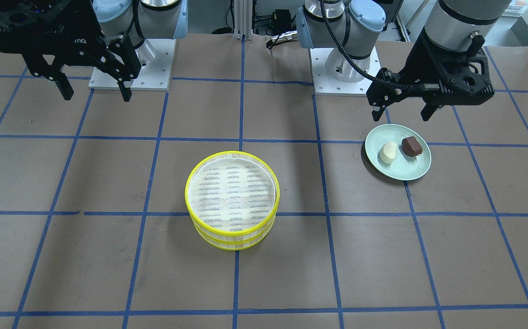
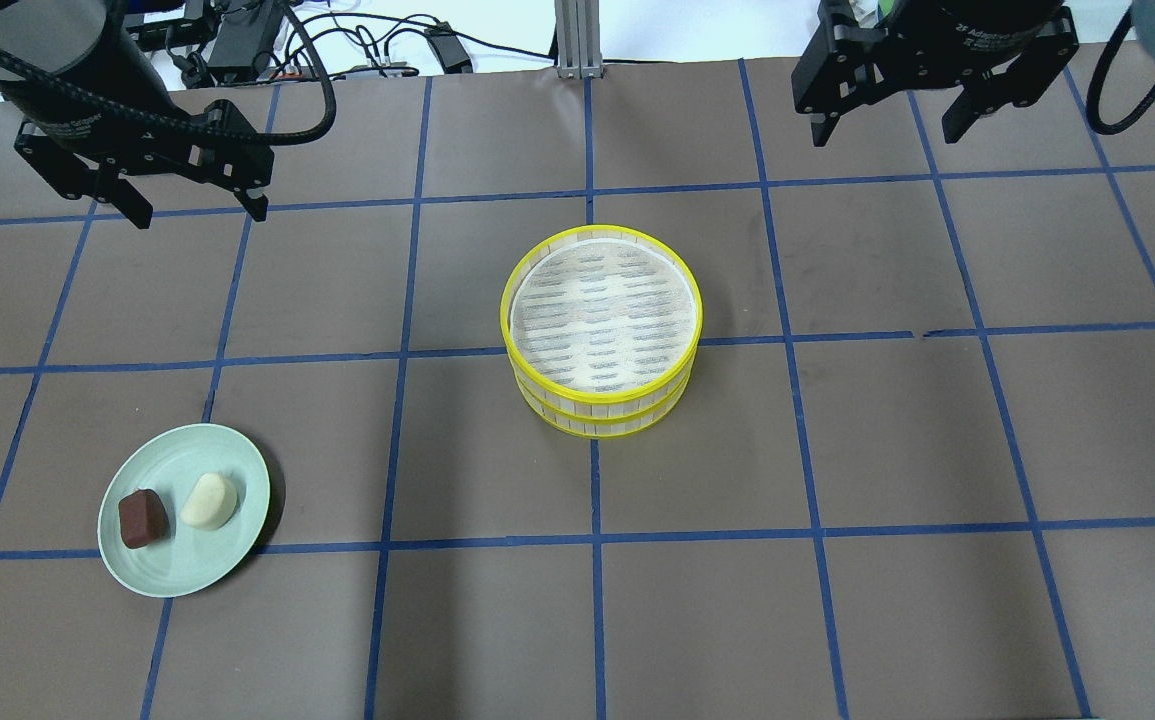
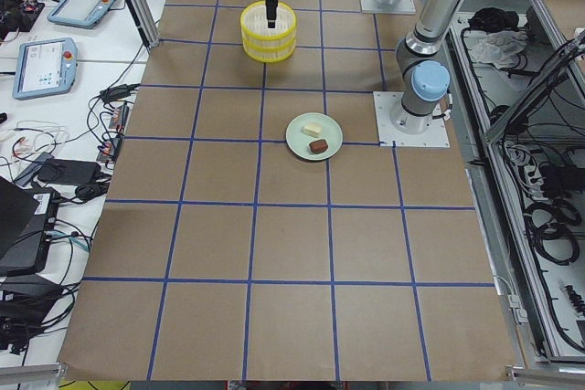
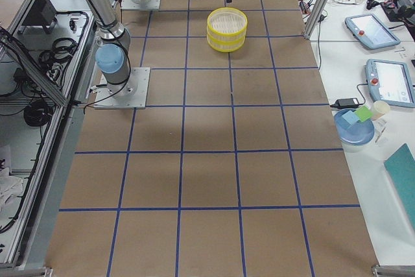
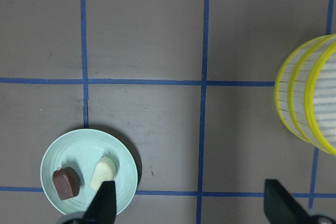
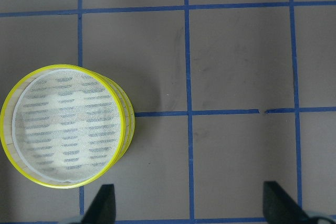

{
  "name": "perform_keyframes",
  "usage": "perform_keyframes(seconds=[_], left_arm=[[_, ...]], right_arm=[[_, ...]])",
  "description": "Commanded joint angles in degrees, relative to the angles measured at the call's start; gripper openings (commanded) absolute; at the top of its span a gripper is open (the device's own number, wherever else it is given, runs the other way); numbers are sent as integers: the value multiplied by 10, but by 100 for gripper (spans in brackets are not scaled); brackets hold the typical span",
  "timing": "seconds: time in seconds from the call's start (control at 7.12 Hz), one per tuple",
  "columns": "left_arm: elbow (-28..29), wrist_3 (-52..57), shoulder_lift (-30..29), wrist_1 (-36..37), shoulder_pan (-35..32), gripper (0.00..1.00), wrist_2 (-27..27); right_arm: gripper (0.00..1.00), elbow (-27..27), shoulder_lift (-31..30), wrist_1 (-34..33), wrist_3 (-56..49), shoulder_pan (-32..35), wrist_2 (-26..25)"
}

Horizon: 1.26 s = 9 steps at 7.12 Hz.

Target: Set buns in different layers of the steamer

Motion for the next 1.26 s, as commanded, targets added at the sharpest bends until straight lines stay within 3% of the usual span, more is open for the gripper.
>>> perform_keyframes(seconds=[0.0,1.12], left_arm=[[-8,0,3,0,2,100,2],[-10,8,3,-10,6,100,-1]], right_arm=[[100,0,0,1,0,0,0],[100,0,0,4,0,0,-1]])
